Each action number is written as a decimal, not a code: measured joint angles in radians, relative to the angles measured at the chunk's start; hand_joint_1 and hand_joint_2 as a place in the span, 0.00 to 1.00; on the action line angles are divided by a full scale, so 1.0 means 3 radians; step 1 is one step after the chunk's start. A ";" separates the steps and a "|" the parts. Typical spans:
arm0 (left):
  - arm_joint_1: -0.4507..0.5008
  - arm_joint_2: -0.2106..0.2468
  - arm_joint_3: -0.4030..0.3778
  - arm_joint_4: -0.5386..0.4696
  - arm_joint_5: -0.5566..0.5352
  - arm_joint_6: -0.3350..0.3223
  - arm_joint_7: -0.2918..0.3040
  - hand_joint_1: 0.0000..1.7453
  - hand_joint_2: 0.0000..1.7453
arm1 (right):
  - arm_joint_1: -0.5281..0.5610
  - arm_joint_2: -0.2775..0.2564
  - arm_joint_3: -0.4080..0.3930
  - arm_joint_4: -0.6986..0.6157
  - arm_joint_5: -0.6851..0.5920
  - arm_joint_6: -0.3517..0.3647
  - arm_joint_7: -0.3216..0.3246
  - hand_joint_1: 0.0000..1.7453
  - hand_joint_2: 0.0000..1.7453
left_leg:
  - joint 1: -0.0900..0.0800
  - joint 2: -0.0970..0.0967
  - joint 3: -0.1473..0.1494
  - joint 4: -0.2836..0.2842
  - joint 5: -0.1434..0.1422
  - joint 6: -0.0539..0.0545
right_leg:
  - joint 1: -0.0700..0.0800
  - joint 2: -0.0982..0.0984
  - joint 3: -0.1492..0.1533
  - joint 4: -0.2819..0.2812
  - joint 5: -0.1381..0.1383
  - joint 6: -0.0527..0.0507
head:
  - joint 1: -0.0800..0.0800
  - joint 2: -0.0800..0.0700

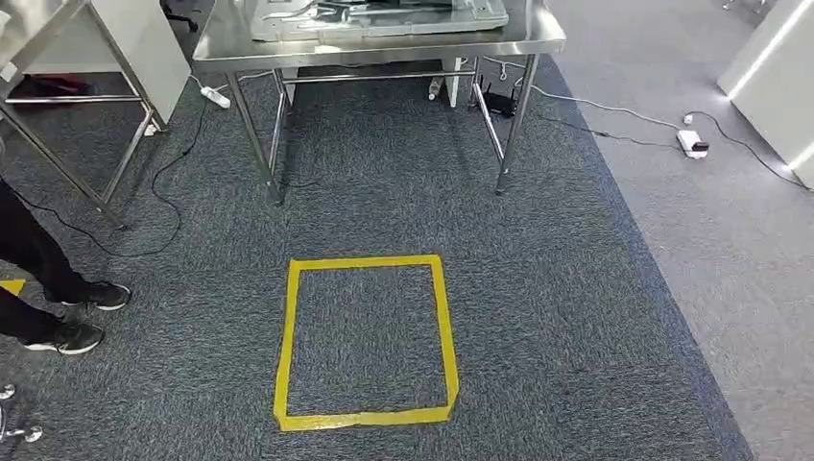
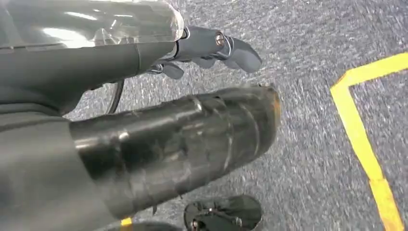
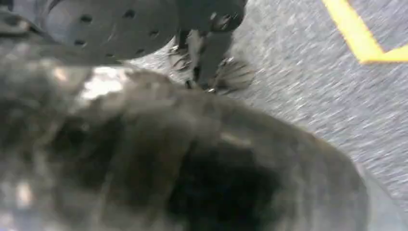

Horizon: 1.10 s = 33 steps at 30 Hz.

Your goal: Take the parts from the cabinet and place them on the table.

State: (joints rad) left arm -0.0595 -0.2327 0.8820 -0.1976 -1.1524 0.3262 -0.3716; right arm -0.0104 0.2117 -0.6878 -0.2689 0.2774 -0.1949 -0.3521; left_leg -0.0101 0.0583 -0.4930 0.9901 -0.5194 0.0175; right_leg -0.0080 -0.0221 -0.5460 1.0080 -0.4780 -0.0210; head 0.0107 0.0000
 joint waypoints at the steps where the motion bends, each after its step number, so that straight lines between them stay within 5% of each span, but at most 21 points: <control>1: 0.0001 0.0000 0.0006 0.0000 0.0003 0.0003 0.0000 0.00 0.00 | -0.0002 0.0006 0.0000 0.0015 0.0016 0.0000 0.0025 0.00 0.00 | 0.0015 -0.0088 -0.0026 0.0065 -0.0063 -0.0028 | 0.0001 0.0012 -0.0002 -0.0014 0.0013 -0.0019 | -0.0004 0.0000; 4: 0.0007 0.0000 0.0017 0.0000 0.0003 0.0004 0.0000 0.00 0.00 | -0.0015 0.0009 0.0000 0.0048 0.0061 0.0014 0.0048 0.00 0.00 | 0.0044 -0.0164 -0.0358 0.0784 -0.0456 -0.0075 | 0.0003 0.0049 -0.0053 -0.0012 0.0038 -0.0055 | -0.0008 0.0000; 6: 0.0013 0.0000 0.0022 0.0000 0.0003 0.0004 0.0000 0.00 0.00 | -0.0015 0.0009 0.0000 0.0065 0.0083 0.0024 0.0061 0.00 0.00 | 0.0052 -0.0164 -0.0491 0.1066 -0.0487 -0.0089 | 0.0005 0.0095 -0.0073 -0.0002 0.0051 -0.0047 | -0.0008 0.0000; 8: 0.0017 0.0000 0.0024 0.0000 0.0004 0.0004 0.0001 0.00 0.00 | -0.0017 0.0009 0.0000 0.0081 0.0089 0.0034 0.0066 0.00 0.00 | 0.0056 -0.0168 -0.0305 0.0687 -0.0212 -0.0080 | 0.0005 0.0139 -0.0080 0.0021 0.0055 -0.0041 | -0.0008 0.0000; 10: 0.0015 0.0000 0.0025 0.0000 0.0003 0.0004 0.0000 0.00 0.00 | -0.0025 0.0009 0.0000 0.0086 0.0099 0.0046 0.0066 0.00 0.00 | 0.0057 -0.0258 -0.0031 0.0116 0.0030 -0.0045 | 0.0005 0.0179 -0.0095 0.0047 0.0057 -0.0030 | -0.0008 0.0000; 11: 0.0015 0.0000 0.0029 0.0000 0.0003 0.0004 0.0000 0.00 0.00 | -0.0034 0.0010 0.0000 0.0091 0.0108 0.0058 0.0069 0.00 0.00 | 0.0047 -0.0333 -0.0012 0.0013 -0.0017 -0.0026 | 0.0029 0.0194 -0.0120 0.0078 0.0057 0.0000 | -0.0008 0.0000; 15: 0.0013 -0.0004 0.0032 0.0000 0.0003 0.0005 -0.0005 0.00 0.00 | -0.0031 0.0009 0.0001 0.0107 0.0149 0.0056 0.0098 0.00 0.00 | 0.0051 -0.0268 -0.0040 -0.0006 0.0041 0.0043 | 0.0021 0.0257 -0.0148 0.0041 0.0115 0.0094 | -0.0005 0.0000; 16: 0.0012 -0.0008 0.0034 0.0000 0.0003 0.0008 -0.0003 0.00 0.00 | -0.0031 0.0004 0.0001 0.0108 0.0156 0.0055 0.0105 0.00 0.00 | 0.0075 -0.0224 -0.0021 -0.0038 0.0078 0.0066 | 0.0004 0.0219 -0.0154 0.0086 0.0083 0.0098 | -0.0004 0.0000; 18: 0.0011 -0.0008 0.0037 0.0000 0.0001 0.0009 -0.0001 0.00 0.00 | -0.0035 0.0002 0.0001 0.0111 0.0170 0.0057 0.0124 0.00 0.00 | 0.0074 -0.0196 -0.0051 -0.0048 0.0102 0.0108 | 0.0004 0.0123 -0.0303 0.0401 -0.0181 0.0117 | 0.0009 0.0000; 19: 0.0013 -0.0008 0.0038 0.0000 0.0001 0.0009 0.0001 0.00 0.00 | -0.0036 0.0000 0.0003 0.0111 0.0174 0.0058 0.0131 0.00 0.00 | 0.0072 -0.0166 -0.0065 -0.0045 0.0103 0.0109 | -0.0005 0.0113 -0.0422 0.0679 -0.0330 0.0133 | 0.0009 0.0000; 21: 0.0025 -0.0008 0.0048 0.0000 0.0001 0.0009 0.0003 0.00 0.00 | -0.0034 -0.0001 0.0003 0.0113 0.0182 0.0058 0.0135 0.00 0.00 | 0.0069 -0.0115 -0.0087 -0.0033 0.0106 0.0105 | -0.0018 0.0110 -0.0585 0.1092 -0.0484 0.0158 | 0.0009 0.0000; 23: 0.0026 -0.0008 0.0057 0.0000 0.0001 0.0009 0.0003 0.00 0.00 | -0.0026 -0.0003 0.0003 0.0117 0.0184 0.0058 0.0136 0.00 0.00 | 0.0070 -0.0072 -0.0093 -0.0013 0.0102 0.0099 | -0.0028 0.0092 -0.0476 0.0946 -0.0356 0.0168 | 0.0009 0.0000; 25: 0.0021 -0.0014 0.0061 0.0000 0.0001 0.0009 0.0003 0.00 0.00 | -0.0029 -0.0008 0.0003 0.0118 0.0186 0.0058 0.0137 0.00 0.00 | 0.0073 -0.0037 -0.0086 0.0011 0.0083 0.0071 | -0.0041 0.0028 -0.0107 0.0302 -0.0068 0.0160 | 0.0009 0.0000; 26: 0.0021 -0.0015 0.0065 0.0000 0.0001 0.0009 0.0003 0.00 0.00 | -0.0034 -0.0009 0.0003 0.0118 0.0186 0.0059 0.0137 0.00 0.00 | 0.0069 -0.0024 -0.0086 0.0026 0.0070 0.0051 | -0.0037 -0.0064 0.0005 0.0061 -0.0065 0.0149 | 0.0010 0.0000; 31: 0.0007 -0.0017 0.0081 0.0000 0.0001 0.0013 0.0003 0.00 0.00 | -0.0034 -0.0009 0.0003 0.0128 0.0187 0.0062 0.0138 0.00 0.00 | 0.0059 0.0020 -0.0080 0.0028 0.0062 -0.0050 | -0.0010 0.0021 -0.0013 0.0038 -0.0031 0.0037 | 0.0006 0.0000; 33: 0.0007 -0.0017 0.0083 0.0000 -0.0001 0.0013 0.0003 0.00 0.00 | -0.0037 -0.0009 0.0003 0.0130 0.0192 0.0064 0.0140 0.00 0.00 | 0.0072 -0.0116 -0.0180 0.0251 -0.0128 -0.0086 | -0.0021 0.0042 -0.0024 0.0025 -0.0007 -0.0003 | 0.0000 0.0000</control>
State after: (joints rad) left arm -0.0575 -0.2377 0.9068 -0.1976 -1.1528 0.3300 -0.3708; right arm -0.0213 0.2090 -0.6870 -0.2300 0.3349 -0.1759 -0.3101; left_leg 0.0114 0.0236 -0.5469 1.0653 -0.5579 -0.0082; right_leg -0.0144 -0.0094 -0.5532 1.0154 -0.4801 -0.0220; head 0.0107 0.0000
